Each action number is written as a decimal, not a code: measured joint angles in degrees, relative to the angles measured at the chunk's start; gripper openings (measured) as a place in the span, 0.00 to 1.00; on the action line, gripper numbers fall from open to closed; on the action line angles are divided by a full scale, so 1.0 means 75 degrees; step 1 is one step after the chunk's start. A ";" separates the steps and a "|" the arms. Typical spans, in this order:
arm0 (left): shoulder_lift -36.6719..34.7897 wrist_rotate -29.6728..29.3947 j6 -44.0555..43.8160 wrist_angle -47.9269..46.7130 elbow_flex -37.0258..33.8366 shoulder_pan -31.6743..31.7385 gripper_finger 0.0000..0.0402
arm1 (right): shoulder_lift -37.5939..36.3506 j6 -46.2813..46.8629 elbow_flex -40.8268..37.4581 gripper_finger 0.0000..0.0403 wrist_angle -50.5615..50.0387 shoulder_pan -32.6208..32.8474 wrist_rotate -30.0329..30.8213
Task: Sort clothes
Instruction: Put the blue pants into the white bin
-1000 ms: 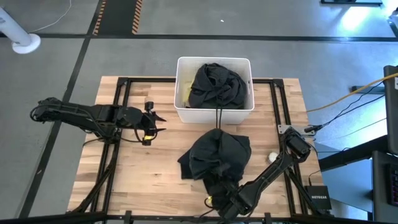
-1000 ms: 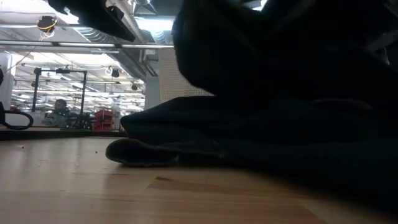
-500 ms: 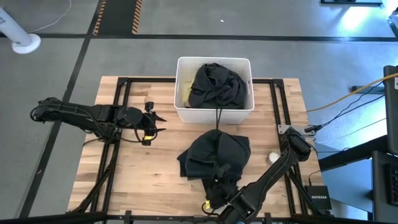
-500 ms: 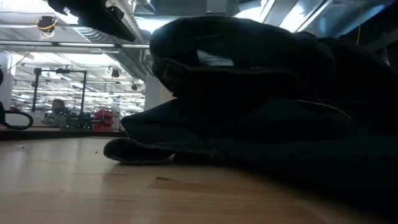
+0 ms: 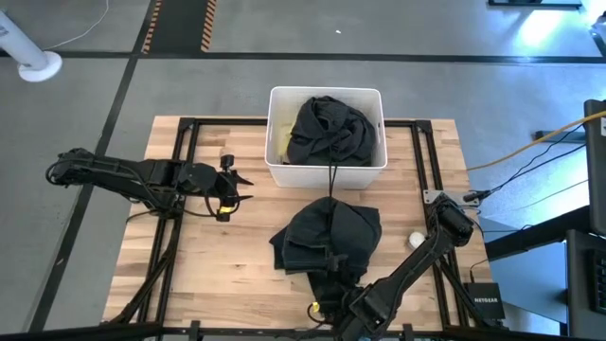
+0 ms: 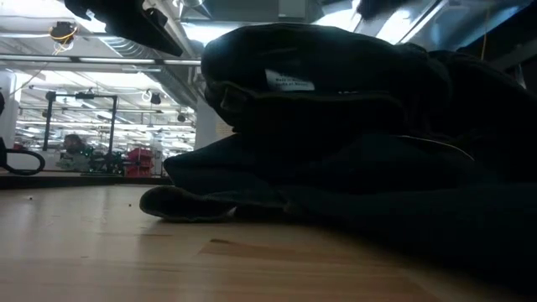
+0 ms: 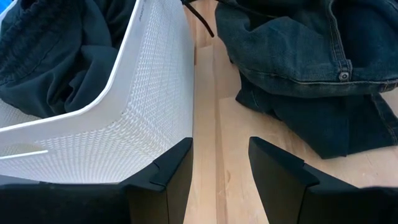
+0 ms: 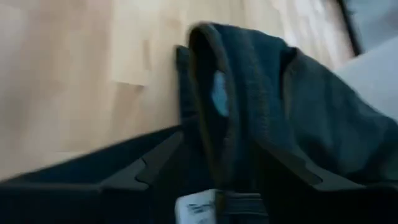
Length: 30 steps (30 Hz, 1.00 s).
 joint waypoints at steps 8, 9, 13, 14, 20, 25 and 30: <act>0.0003 0.0000 0.0055 0.0002 0.0000 0.0000 0.38 | 0.0000 -0.0050 -0.0545 0.49 0.0336 -0.0363 -0.0021; 0.0003 0.0001 0.0055 0.0000 0.0000 0.0000 0.38 | 0.0000 -0.0053 -0.0591 0.49 0.0569 -0.0423 -0.0367; 0.0003 0.0000 0.0041 0.0000 0.0000 0.0000 0.38 | 0.0000 -0.0204 -0.0774 0.49 0.1199 -0.0601 -0.1316; 0.0003 0.0000 0.0041 0.0000 0.0000 0.0000 0.38 | 0.0000 -0.0256 -0.0848 0.49 0.1285 -0.0622 -0.1395; 0.0003 0.0000 0.0044 0.0003 0.0000 0.0000 0.38 | 0.0000 -0.0635 -0.1419 0.49 0.1223 -0.0644 -0.0961; 0.0003 0.0001 0.0108 0.0006 0.0000 0.0002 0.38 | 0.0000 -0.1155 -0.1734 0.49 0.1416 -0.0664 -0.0661; 0.0003 0.0000 0.0094 0.0012 0.0000 0.0002 0.38 | 0.0002 -0.1715 -0.1671 0.49 0.1437 -0.0641 0.0079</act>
